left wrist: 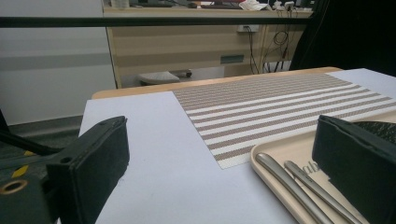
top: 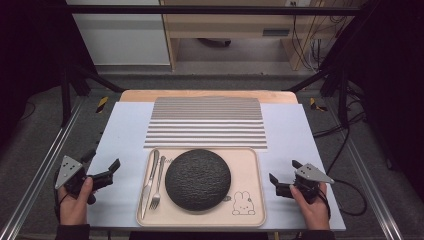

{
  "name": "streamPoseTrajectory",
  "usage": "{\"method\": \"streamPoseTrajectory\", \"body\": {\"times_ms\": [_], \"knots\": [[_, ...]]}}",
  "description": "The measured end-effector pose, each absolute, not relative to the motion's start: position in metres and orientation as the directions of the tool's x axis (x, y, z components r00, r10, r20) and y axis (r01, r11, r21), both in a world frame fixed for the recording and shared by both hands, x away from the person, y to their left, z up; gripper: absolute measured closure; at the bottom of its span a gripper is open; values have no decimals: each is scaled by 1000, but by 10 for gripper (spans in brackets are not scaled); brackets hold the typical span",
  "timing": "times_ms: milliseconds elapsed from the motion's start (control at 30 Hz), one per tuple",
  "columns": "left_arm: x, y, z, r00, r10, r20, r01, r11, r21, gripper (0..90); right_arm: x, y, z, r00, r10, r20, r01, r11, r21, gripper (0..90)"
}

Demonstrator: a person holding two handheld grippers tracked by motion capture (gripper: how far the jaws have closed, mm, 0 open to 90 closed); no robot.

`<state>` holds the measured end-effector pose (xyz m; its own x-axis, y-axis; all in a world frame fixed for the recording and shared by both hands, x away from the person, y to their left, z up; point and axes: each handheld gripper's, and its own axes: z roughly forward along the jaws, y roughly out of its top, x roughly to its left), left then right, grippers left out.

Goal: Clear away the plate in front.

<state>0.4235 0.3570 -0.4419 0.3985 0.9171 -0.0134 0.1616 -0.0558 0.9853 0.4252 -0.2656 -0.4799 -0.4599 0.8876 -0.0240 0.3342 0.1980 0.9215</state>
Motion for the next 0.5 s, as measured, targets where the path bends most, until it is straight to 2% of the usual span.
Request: {"method": "streamPoseTrajectory", "body": {"times_ms": [500], "knots": [[424,343,-447,449,893,-22,153,-52,987,39,425,-266,-480,-464,886,-4,337,181,924,34]]}}
